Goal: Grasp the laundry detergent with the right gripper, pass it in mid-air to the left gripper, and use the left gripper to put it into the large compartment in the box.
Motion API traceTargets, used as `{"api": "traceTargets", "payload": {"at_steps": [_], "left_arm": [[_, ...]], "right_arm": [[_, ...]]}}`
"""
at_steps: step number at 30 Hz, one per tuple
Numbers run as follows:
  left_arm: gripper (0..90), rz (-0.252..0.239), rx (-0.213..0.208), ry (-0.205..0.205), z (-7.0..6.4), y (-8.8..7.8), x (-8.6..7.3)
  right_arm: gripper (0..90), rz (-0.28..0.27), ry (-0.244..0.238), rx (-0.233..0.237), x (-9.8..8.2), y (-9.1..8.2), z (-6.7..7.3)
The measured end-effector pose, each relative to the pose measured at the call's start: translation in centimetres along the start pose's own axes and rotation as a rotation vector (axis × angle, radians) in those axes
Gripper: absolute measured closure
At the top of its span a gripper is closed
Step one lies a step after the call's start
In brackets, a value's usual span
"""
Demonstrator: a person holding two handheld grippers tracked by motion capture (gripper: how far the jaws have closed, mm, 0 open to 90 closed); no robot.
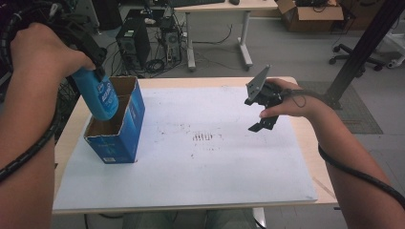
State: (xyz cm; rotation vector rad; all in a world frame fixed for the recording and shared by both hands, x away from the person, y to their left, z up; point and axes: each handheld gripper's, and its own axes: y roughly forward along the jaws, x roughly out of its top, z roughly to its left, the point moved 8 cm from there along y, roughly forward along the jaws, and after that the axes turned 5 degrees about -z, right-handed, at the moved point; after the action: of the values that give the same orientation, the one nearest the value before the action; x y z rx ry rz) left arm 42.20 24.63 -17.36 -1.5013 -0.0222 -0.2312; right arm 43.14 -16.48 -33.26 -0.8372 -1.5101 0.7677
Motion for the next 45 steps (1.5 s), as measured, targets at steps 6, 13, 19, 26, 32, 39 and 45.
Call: {"api": "traceTargets", "payload": {"at_steps": [6,13,19,26,32,39,45], "left_arm": [[38.2,-0.004,0.002,-0.007,0.5,0.4,0.1],[38.2,0.011,-0.005,-0.018,0.8,1.6,0.0],[38.3,0.008,-0.007,-0.015,0.7,2.8,0.0],[38.3,0.019,-0.015,-0.014,0.6,4.2,0.0],[38.2,0.026,-0.014,-0.016,0.7,5.5,-0.1],[38.2,0.028,-0.004,-0.008,1.0,7.5,-0.5],[38.2,0.041,-0.012,-0.001,1.0,9.4,-0.8]], "right_arm": [[3.1,0.015,0.008,0.025,-0.2,-0.3,0.4],[3.2,0.032,0.01,0.046,-0.4,-0.5,0.7],[3.2,0.015,0.018,0.044,-0.5,-0.7,0.9],[3.2,0.002,0.02,0.039,-0.7,-0.9,1.0],[3.3,0.004,0.024,0.042,-0.9,-0.7,1.1],[3.3,0.006,0.023,0.047,-1.0,-0.5,1.2],[3.2,0.004,0.023,0.05,-0.8,-0.2,1.3]]}}
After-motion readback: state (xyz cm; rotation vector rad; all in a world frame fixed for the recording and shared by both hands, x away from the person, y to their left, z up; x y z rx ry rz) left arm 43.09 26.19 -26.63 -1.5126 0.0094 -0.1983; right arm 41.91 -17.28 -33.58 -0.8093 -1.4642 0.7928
